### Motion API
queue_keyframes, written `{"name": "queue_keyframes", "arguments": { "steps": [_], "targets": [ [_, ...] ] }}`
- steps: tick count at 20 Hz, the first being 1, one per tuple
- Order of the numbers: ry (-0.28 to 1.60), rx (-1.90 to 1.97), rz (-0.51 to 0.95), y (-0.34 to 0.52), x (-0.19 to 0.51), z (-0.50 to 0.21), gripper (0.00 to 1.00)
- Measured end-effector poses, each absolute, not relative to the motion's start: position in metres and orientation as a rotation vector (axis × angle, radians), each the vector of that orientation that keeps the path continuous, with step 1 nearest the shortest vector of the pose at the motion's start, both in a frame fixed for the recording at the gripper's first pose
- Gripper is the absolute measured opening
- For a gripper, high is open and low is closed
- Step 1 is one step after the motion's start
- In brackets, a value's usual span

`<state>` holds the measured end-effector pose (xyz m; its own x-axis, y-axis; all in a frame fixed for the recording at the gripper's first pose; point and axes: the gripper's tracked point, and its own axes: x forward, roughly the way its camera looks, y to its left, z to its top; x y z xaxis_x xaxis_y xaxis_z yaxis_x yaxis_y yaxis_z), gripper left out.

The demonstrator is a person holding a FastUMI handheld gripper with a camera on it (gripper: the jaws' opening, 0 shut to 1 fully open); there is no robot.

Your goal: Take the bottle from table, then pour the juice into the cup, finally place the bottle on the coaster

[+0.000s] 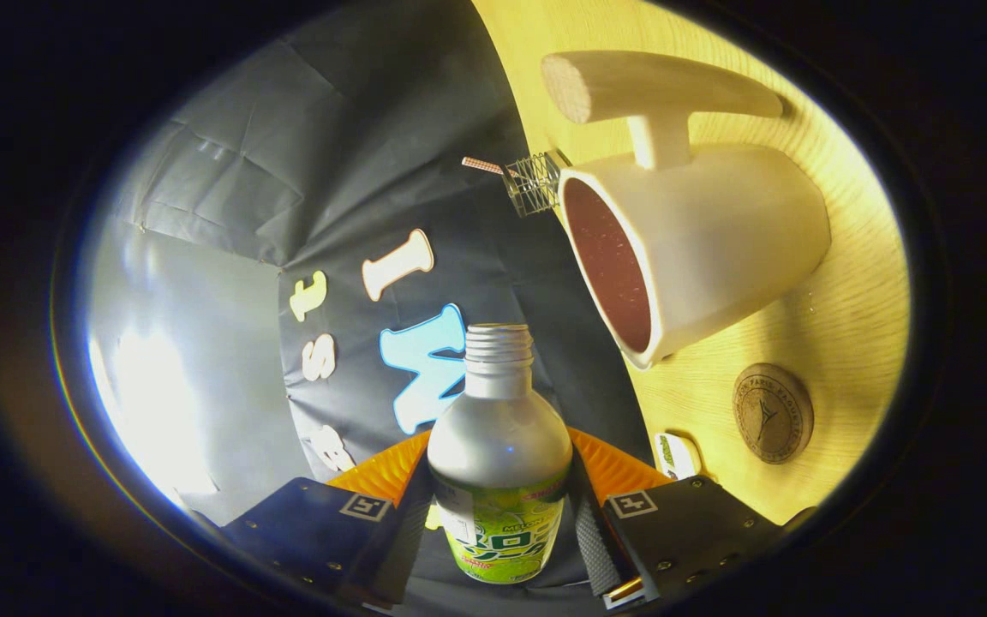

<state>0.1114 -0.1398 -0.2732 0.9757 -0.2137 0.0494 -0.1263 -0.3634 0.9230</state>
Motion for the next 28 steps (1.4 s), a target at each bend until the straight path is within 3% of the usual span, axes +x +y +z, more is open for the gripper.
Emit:
{"name": "queue_keyframes", "arguments": {
  "steps": [10, 28],
  "targets": [
    [-0.212, 1.811, -0.12, -0.151, 0.11, -0.266, 0.77],
    [-0.053, 1.191, -0.097, -0.137, 0.099, -0.236, 0.77]
  ]
}}
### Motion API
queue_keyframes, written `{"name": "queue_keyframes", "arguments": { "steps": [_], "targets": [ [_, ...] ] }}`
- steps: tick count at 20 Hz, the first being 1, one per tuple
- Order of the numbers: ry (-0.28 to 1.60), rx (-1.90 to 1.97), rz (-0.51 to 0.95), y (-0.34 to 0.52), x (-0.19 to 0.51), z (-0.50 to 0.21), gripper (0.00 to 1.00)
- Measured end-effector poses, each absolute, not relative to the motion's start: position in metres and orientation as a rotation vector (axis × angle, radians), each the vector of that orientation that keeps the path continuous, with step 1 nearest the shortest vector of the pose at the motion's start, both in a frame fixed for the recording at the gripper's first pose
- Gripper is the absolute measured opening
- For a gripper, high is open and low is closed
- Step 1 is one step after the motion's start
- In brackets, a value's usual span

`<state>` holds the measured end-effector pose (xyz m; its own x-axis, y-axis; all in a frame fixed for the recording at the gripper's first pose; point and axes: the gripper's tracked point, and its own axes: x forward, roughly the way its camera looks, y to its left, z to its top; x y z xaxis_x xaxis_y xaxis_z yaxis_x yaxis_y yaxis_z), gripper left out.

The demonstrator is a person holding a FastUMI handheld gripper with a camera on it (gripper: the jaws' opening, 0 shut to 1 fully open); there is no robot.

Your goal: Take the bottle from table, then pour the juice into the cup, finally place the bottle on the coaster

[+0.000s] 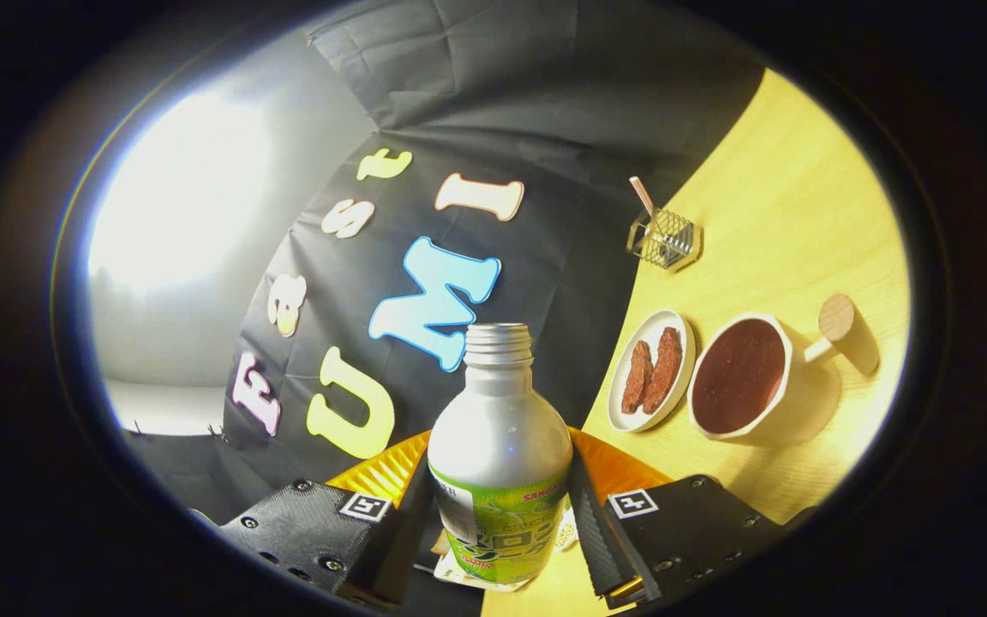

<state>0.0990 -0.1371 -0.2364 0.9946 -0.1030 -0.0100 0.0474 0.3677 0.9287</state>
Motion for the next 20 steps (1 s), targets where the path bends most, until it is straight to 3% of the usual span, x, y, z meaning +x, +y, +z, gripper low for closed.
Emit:
{"name": "queue_keyframes", "arguments": {
  "steps": [20],
  "targets": [
    [0.126, 0.001, -0.156, -0.091, 0.099, -0.185, 0.77]
  ]
}}
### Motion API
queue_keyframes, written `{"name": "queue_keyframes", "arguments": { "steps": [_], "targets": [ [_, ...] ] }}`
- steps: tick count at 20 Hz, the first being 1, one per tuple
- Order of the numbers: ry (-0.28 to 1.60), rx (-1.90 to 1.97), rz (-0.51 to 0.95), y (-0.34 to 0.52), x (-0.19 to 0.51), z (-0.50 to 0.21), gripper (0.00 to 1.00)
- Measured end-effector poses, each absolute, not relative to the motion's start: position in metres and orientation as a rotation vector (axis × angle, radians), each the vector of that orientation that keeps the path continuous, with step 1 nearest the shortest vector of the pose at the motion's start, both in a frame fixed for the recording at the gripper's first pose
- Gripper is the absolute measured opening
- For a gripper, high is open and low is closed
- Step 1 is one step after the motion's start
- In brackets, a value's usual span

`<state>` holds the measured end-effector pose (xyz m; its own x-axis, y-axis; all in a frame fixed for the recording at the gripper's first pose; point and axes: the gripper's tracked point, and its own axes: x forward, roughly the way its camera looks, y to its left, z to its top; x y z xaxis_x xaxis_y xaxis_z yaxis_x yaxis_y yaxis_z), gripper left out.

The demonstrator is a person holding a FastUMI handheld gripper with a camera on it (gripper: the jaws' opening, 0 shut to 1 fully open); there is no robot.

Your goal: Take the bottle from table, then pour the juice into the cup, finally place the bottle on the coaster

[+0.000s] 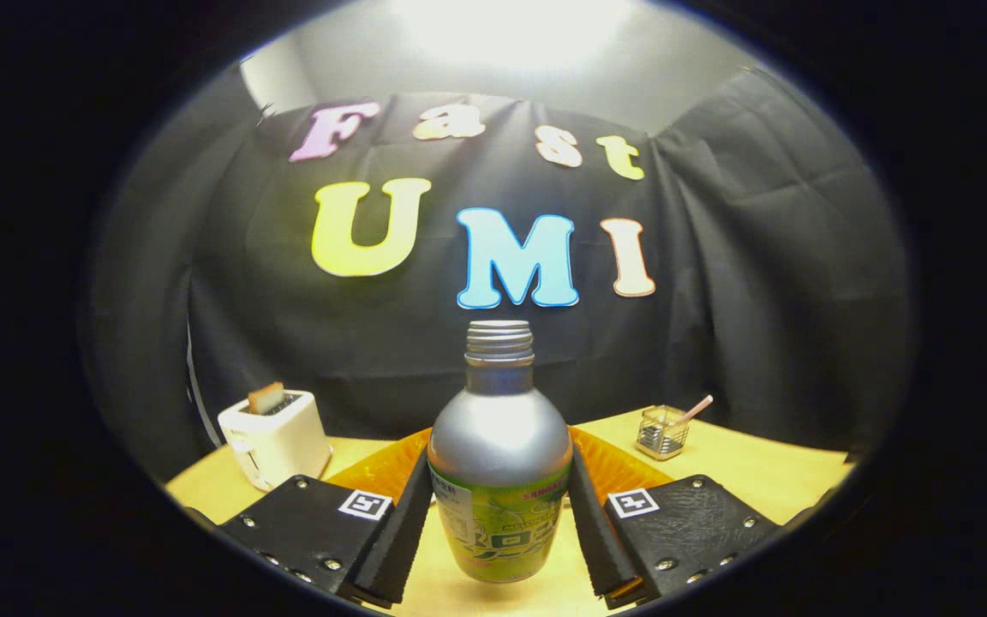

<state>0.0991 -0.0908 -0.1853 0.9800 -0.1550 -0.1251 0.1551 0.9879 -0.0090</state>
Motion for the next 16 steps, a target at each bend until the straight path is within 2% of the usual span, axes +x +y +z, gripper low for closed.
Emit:
{"name": "queue_keyframes", "arguments": {
  "steps": [7, 16],
  "targets": [
    [0.113, 0.069, -0.085, -0.068, 0.095, -0.195, 0.77],
    [0.138, 0.042, -0.097, -0.08, 0.111, -0.223, 0.77]
  ]
}}
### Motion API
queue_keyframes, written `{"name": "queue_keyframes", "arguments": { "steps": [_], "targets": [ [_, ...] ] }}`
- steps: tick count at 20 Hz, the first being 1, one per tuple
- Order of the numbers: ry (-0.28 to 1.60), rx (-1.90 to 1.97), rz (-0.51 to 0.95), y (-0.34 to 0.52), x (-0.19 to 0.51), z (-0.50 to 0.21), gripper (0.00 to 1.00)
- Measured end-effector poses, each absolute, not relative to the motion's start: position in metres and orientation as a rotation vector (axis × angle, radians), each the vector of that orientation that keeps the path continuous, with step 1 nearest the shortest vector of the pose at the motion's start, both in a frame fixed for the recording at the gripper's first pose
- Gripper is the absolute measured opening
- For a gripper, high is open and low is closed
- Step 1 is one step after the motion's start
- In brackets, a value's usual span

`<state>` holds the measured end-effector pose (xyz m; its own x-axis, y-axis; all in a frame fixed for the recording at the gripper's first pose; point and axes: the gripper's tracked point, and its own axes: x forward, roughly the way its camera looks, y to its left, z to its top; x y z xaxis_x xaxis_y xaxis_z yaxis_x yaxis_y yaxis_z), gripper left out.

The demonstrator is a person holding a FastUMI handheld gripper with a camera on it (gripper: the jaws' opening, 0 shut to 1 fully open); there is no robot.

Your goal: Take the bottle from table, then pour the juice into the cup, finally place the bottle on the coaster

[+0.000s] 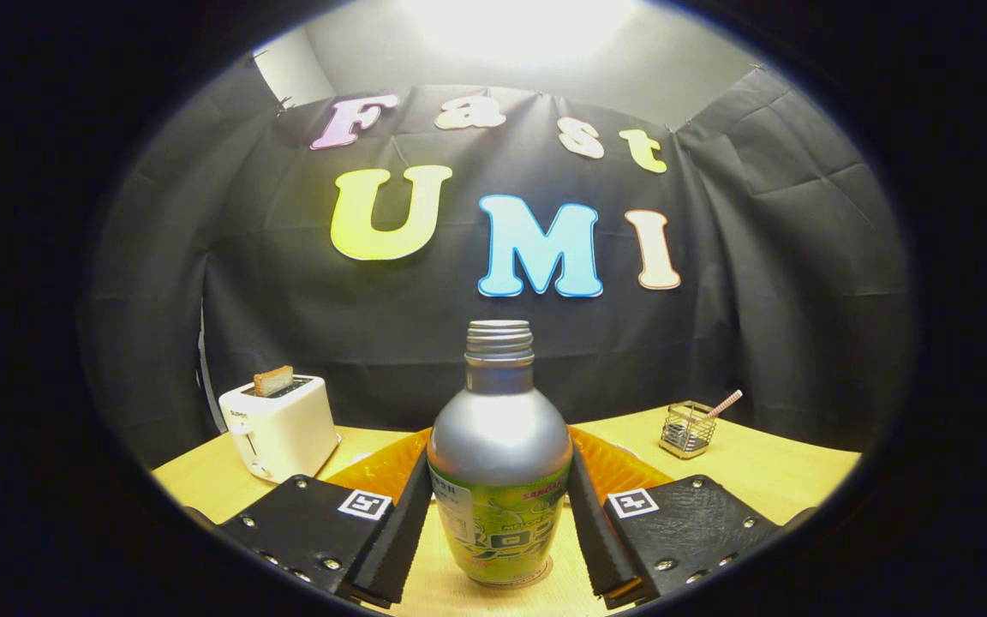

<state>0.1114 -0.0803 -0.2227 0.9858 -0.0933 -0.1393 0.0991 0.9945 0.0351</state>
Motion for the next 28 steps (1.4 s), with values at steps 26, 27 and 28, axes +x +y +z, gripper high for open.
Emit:
{"name": "queue_keyframes", "arguments": {
  "steps": [26, 27, 28],
  "targets": [
    [0.193, -0.035, -0.006, -0.067, 0.152, -0.318, 0.79],
    [0.185, -0.045, 0.006, -0.066, 0.151, -0.314, 0.81],
    [0.173, -0.061, 0.014, -0.065, 0.151, -0.308, 0.82]
  ]
}}
